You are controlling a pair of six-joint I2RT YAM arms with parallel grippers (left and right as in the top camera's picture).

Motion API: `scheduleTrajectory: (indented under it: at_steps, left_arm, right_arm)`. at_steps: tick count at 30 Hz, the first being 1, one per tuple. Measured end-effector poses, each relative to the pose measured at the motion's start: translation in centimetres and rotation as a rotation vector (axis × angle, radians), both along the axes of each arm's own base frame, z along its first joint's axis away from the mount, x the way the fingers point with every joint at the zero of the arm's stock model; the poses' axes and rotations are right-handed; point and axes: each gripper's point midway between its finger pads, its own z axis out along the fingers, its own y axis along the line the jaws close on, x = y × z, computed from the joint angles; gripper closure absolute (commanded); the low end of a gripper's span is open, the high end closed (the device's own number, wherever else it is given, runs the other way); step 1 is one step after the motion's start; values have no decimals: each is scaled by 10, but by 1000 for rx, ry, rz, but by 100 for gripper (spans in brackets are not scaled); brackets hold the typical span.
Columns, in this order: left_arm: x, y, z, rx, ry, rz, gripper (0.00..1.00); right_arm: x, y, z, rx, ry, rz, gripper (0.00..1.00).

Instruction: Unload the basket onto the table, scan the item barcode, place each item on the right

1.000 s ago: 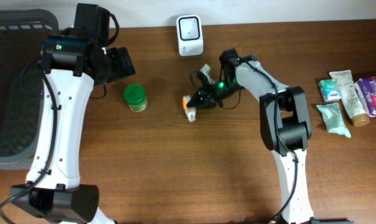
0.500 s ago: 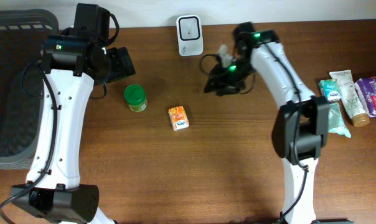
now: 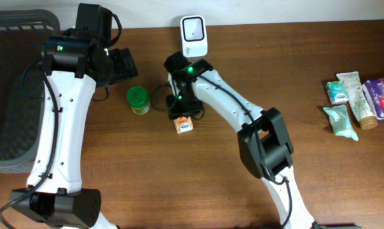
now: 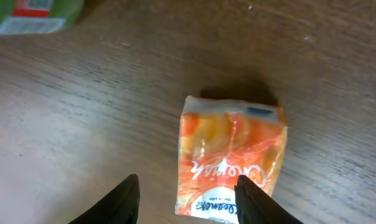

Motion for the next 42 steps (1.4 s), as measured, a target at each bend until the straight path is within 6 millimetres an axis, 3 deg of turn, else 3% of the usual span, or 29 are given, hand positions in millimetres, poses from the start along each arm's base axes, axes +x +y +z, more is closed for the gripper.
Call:
scheduleTrajectory:
  at_steps: [6, 7, 9, 10, 16, 19, 22, 24, 26, 27, 29, 30, 33, 34, 36, 38, 40, 42]
  left_arm:
    - [0, 0, 0, 0, 0, 0, 1]
    - [0, 0, 0, 0, 0, 0, 1]
    - [0, 0, 0, 0, 0, 0, 1]
    - [0, 0, 0, 0, 0, 0, 1]
    - [0, 0, 0, 0, 0, 0, 1]
    - [0, 0, 0, 0, -1, 0, 1]
    - [0, 0, 0, 0, 0, 0, 1]
    - [0, 0, 0, 0, -1, 0, 1]
    - [0, 0, 0, 0, -1, 0, 1]
    - [0, 0, 0, 0, 0, 0, 1]
    - [0, 0, 0, 0, 0, 0, 1]
    - [0, 0, 0, 0, 0, 0, 1]
    - [0, 0, 0, 0, 0, 0, 1]
    - [0, 0, 0, 0, 0, 0, 1]
    - [0, 0, 0, 0, -1, 0, 1]
    - [0, 0, 0, 0, 0, 0, 1]
    - [0, 0, 0, 0, 0, 0, 1]
    - [0, 0, 0, 0, 0, 0, 1]
  right_arm:
    - [0, -1, -9, -134, -82, -25, 54]
    - [1, -2, -14, -148, -82, -31, 59]
    - [1, -5, -29, -176, -71, -39, 90]
    - [2, -6, -29, -182, -76, -42, 96]
    - [8, -14, -13, -87, 16, -73, 96]
    - [39, -29, 24, 224, 109, -89, 96]
    - [60, -64, 46, 491, 171, -112, 96]
    - [58, -80, 35, 638, 227, -128, 96]
    - [48, -86, 10, 760, 281, -146, 96]
    - [39, -93, -3, 784, 322, -172, 89]
    - [36, -103, -9, 783, 336, -199, 83]
    - [41, -120, -14, 748, 338, -245, 78]
    - [44, -168, -31, 579, 355, -357, 76]
    - [47, -188, -33, 512, 347, -391, 76]
    - [47, -208, -27, 406, 356, -414, 75]
    - [54, -214, -6, 347, 327, -390, 59]
    - [56, -208, 9, 330, 300, -333, 56]
    - [47, -191, 9, 299, 300, -254, 56]
